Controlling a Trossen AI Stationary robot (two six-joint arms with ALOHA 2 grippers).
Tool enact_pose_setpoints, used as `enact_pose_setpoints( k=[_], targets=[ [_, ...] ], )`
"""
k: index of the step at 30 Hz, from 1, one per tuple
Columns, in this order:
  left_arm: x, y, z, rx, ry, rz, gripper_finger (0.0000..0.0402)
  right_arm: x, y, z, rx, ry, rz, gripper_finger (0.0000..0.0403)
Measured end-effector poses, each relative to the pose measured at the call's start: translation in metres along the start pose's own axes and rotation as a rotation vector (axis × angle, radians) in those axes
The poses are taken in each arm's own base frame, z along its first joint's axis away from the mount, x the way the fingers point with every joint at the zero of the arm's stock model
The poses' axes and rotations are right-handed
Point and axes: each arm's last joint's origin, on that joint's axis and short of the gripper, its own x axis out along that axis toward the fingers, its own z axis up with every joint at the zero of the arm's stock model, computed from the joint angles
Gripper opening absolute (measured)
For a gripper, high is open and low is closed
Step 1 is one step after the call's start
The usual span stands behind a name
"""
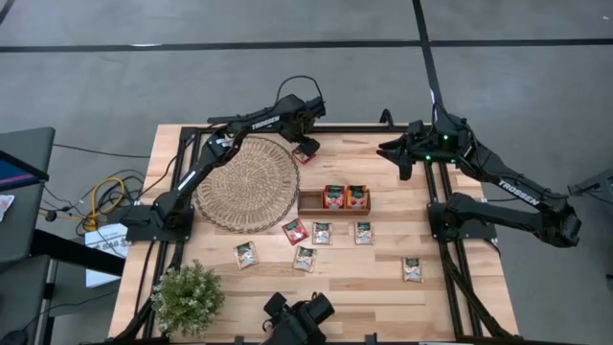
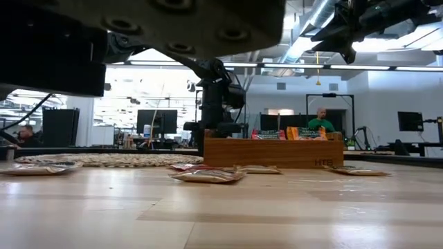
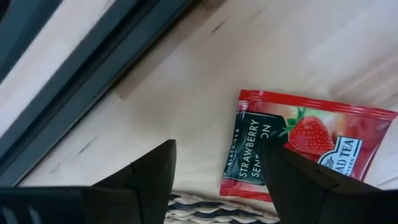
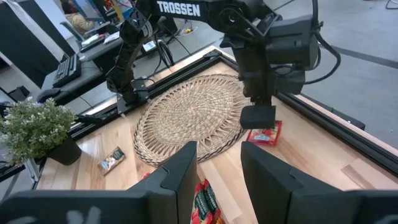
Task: Pick & Place Tea
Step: Put the red tea bag into the middle section of the wooden organizer
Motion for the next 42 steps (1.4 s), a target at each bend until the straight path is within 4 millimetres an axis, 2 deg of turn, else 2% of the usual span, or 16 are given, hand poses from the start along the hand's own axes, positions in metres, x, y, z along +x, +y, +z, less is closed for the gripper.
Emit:
enact_pose_setpoints(
  k=[14, 32, 36, 42],
  targets=[
    [-0.0029, -0.0004, 0.0001, 0.001, -0.009, 0.004, 0.0218, 0.0000, 0.0000, 0.0000, 0.000, 0.000, 0.000, 0.0118],
    [-0.0043, -0.0003, 0.0005, 0.020, -0.004, -0.040, 0.0091, 0.0000, 0.0000, -0.0001, 0.000, 0.001, 0.001, 0.0118],
    [-0.0038, -0.0027, -0.0006, 0.059, 0.008, -0.074, 0.0083, 0.0000, 0.0001, -0.0001, 0.000, 0.001, 0.002, 0.0118],
    [-0.0039, -0.0030, -0.0031, 0.080, 0.029, -0.054, 0.0091, 0.0000, 0.0001, -0.0001, 0.000, 0.001, 0.002, 0.0118]
  ],
)
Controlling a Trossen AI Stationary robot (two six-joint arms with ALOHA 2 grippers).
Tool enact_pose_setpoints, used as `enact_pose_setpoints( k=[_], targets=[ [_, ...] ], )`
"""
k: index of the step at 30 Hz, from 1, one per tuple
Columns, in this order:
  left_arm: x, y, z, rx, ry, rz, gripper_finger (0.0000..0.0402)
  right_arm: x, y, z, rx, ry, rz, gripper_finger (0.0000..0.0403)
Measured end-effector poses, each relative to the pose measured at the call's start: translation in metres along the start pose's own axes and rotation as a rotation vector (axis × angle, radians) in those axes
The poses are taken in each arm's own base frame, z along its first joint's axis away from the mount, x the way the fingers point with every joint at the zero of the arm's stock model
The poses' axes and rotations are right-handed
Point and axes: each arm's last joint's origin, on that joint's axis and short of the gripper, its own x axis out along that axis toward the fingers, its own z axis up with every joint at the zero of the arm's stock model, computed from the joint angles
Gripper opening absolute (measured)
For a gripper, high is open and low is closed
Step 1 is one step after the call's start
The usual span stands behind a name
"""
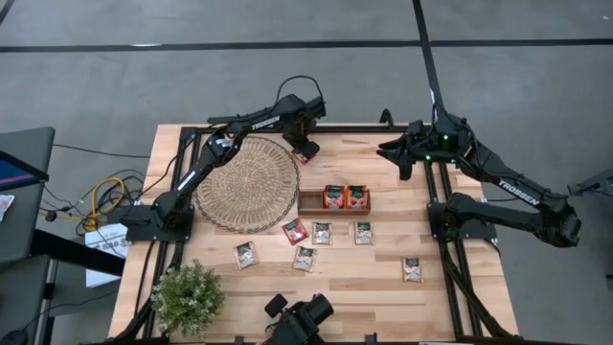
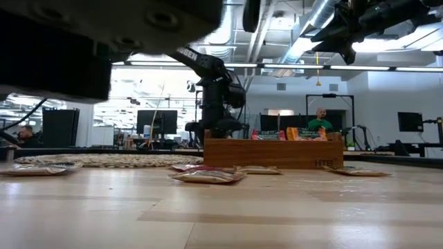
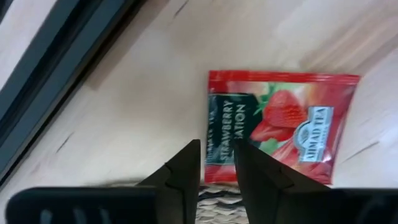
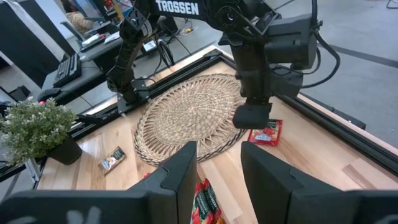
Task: Pick & Place Tea
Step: Put the red tea bag into the middle section of the wooden organizer
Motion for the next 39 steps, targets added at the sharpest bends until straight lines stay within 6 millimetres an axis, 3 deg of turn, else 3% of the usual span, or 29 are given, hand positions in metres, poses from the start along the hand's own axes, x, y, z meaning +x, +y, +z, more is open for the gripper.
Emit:
enact_pose_setpoints(
  k=[17, 26, 39],
  targets=[
    [0.000, -0.003, 0.002, 0.030, -0.021, -0.022, 0.0113, 0.000, 0.000, 0.001, -0.003, -0.006, 0.001, 0.0118],
    [0.009, 0.012, 0.005, -0.020, 0.008, -0.147, 0.0113, 0.000, 0.000, 0.001, -0.003, -0.006, 0.001, 0.0118],
    [0.010, 0.023, 0.009, -0.083, -0.015, -0.116, 0.0113, 0.000, 0.000, 0.001, 0.021, -0.007, 0.000, 0.0118]
  ],
)
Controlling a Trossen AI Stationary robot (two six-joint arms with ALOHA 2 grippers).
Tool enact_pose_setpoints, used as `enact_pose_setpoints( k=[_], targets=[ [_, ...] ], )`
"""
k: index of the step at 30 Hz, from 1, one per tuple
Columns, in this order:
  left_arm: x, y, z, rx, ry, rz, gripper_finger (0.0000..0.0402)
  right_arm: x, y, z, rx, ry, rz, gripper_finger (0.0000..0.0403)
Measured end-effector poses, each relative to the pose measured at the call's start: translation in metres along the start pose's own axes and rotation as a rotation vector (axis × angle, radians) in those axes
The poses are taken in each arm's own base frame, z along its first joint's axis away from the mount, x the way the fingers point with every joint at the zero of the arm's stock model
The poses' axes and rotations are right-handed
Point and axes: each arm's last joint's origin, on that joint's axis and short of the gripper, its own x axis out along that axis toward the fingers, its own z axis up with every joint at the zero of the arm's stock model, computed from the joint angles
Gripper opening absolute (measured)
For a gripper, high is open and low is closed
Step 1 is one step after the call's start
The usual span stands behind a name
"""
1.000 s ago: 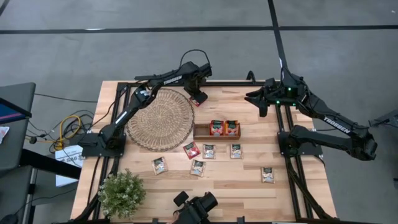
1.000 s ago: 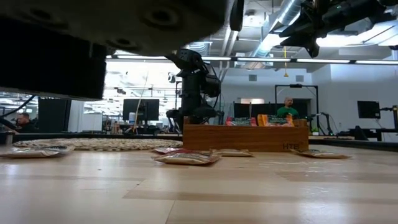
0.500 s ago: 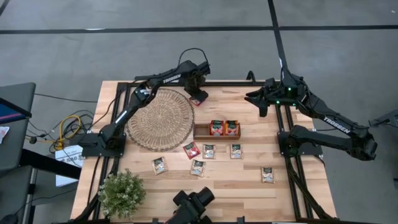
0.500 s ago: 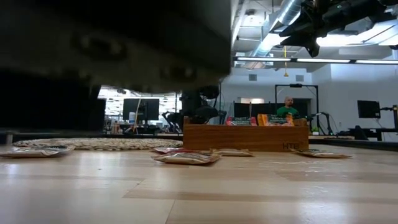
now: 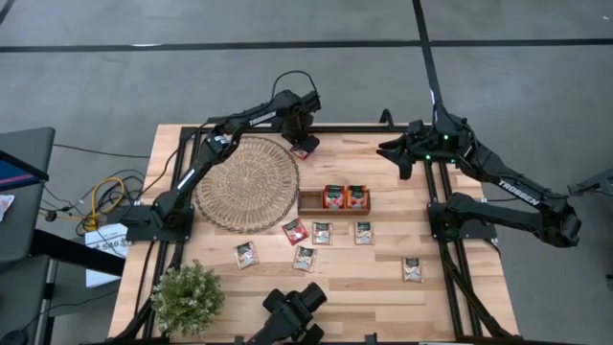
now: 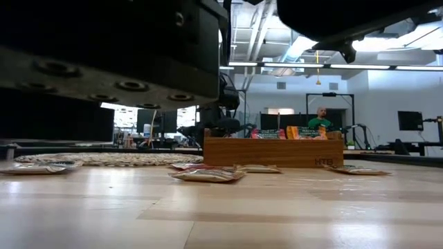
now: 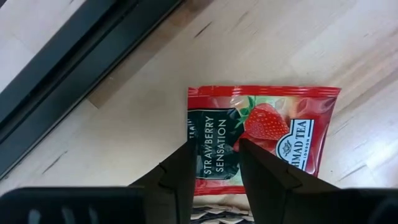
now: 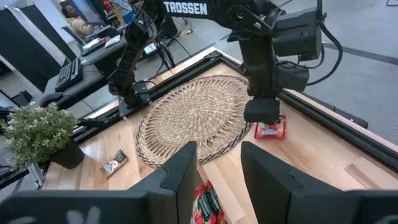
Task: Pick & Place Tea
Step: Put the red tea bag into the middle section of the wooden organizer
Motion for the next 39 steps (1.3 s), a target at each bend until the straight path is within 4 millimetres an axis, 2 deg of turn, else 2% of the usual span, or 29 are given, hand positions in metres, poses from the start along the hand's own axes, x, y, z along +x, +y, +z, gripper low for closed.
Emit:
enact_pose_setpoints(
  k=[23, 39],
  targets=[
    [-0.0031, 0.0029, 0.0011, 0.004, -0.035, 0.116, 0.0113, 0.0000, 0.0000, 0.0000, 0.002, 0.000, 0.000, 0.0118],
    [-0.0090, 0.0046, -0.0057, -0.018, 0.020, 0.137, 0.0113, -0.0001, 0.0000, 0.0000, 0.000, 0.000, 0.001, 0.0118]
  ],
)
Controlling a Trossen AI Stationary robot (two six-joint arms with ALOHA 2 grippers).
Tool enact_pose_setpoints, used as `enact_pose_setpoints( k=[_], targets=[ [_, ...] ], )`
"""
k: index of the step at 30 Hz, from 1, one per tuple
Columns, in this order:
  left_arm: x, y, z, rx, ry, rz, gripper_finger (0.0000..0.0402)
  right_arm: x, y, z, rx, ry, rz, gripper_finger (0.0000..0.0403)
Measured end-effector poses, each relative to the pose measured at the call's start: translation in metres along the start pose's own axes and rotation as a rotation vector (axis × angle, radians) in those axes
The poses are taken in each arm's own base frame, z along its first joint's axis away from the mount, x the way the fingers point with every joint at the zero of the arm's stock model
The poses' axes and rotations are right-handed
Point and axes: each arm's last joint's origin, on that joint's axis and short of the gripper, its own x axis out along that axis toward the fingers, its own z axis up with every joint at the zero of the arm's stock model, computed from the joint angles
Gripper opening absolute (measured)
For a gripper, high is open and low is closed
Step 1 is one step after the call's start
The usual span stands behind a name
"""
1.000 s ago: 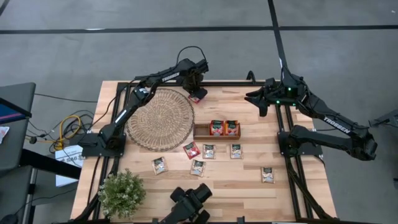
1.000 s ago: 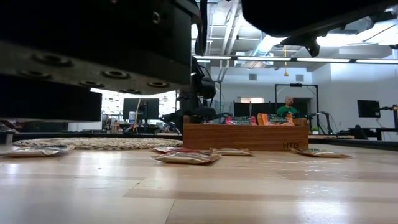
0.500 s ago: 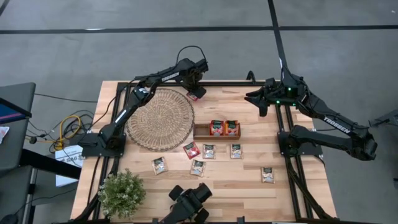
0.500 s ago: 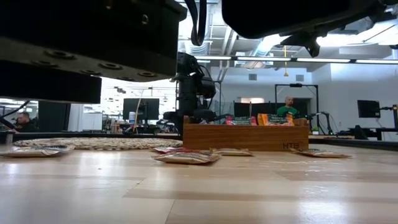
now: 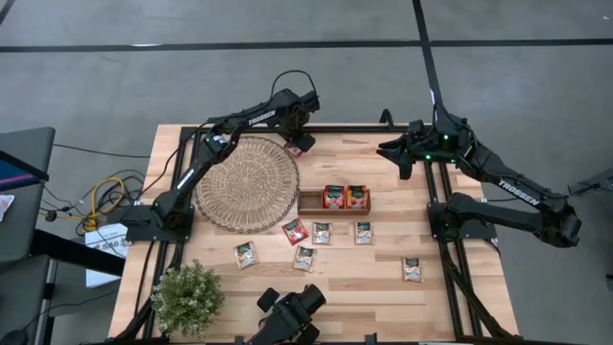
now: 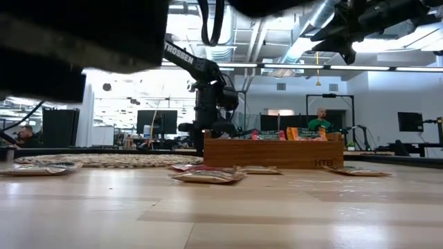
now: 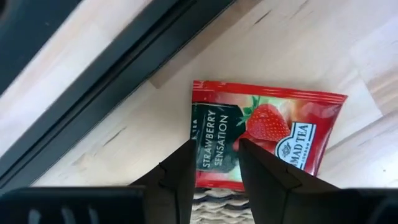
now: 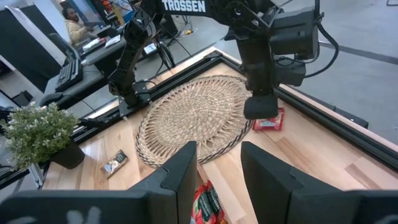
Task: Pick & Place Tea
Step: Put the red tea bag into the middle section of the wooden organizer
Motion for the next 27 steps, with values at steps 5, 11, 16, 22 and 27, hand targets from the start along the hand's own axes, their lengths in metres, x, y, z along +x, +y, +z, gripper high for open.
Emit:
enact_pose_setpoints(
  k=[5, 11, 16, 22, 27],
  targets=[
    [-0.014, 0.002, 0.002, -0.003, -0.059, 0.033, 0.0113, 0.000, 0.000, 0.000, -0.005, 0.001, 0.000, 0.0118],
    [-0.011, 0.004, 0.002, -0.001, -0.050, 0.018, 0.0113, 0.000, 0.000, 0.000, -0.005, 0.001, 0.000, 0.0118],
    [-0.003, 0.004, 0.004, 0.003, -0.041, 0.024, 0.0113, 0.000, 0.000, 0.000, -0.007, 0.001, 0.000, 0.0118],
    [0.003, 0.009, 0.006, -0.004, -0.049, 0.053, 0.0113, 0.000, 0.000, 0.000, -0.007, 0.000, 0.000, 0.0118],
    [0.012, 0.008, 0.006, -0.011, -0.013, 0.026, 0.0113, 0.000, 0.000, 0.000, -0.006, 0.000, 0.000, 0.0118]
  ],
)
